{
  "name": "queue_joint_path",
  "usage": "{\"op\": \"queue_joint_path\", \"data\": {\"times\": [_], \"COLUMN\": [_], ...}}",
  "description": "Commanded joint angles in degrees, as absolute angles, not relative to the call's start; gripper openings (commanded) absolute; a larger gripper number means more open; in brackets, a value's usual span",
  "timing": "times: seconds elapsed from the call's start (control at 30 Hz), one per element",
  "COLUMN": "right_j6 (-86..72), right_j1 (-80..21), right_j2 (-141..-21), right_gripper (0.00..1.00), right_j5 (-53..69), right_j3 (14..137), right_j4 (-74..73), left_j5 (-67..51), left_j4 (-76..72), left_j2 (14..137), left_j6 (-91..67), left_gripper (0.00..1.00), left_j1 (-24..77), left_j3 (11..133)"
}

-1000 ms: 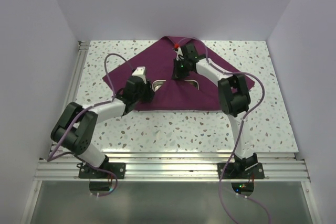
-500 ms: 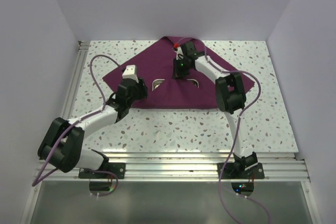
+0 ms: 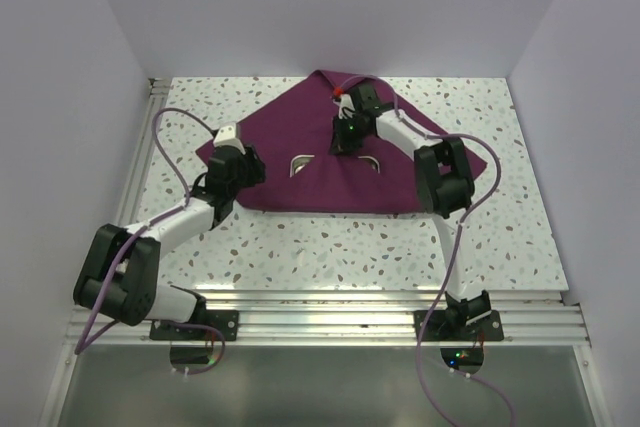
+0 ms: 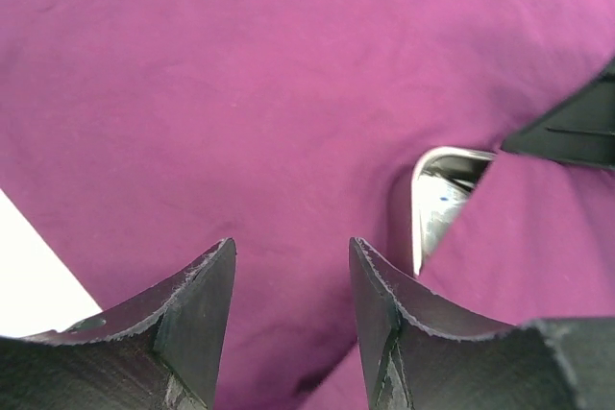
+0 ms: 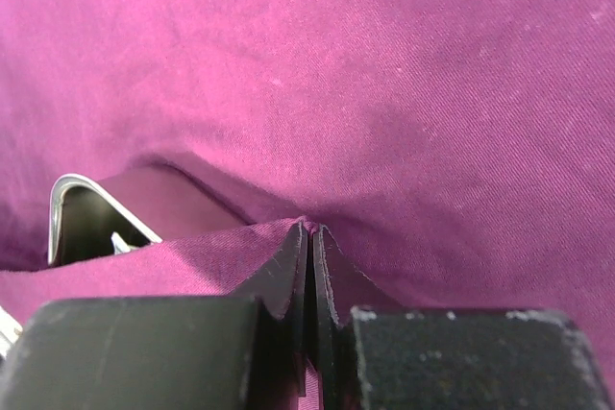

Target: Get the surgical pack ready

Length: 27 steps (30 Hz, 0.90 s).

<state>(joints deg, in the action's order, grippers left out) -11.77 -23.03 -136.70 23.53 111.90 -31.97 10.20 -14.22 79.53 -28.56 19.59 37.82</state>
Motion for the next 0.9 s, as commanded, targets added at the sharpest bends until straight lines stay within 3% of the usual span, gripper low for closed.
{"op": "queue_joint_path", "data": {"times": [0.0, 0.27, 0.87], "right_j6": [-8.35, -8.52, -8.52], "right_j1": [-23.99, -24.96, -29.44], "right_j2": [-137.55, -132.54, -136.40], "right_gripper": [0.00, 0.00, 0.00], "right_j5": [22.24, 23.29, 21.19], "right_j3": [105.91, 97.21, 100.19], "right_j4": [-40.52, -35.25, -31.90], "left_j5": [7.56, 8.00, 6.33], "left_j4": [-16.87, -16.70, -16.17], "left_j2": [79.19, 78.58, 78.13], "left_j6": [-29.97, -30.06, -31.82], "left_gripper": [0.54, 0.54, 0.54], "left_j1": [18.81, 18.55, 16.70], "left_j3": [36.74, 36.21, 34.54]}}
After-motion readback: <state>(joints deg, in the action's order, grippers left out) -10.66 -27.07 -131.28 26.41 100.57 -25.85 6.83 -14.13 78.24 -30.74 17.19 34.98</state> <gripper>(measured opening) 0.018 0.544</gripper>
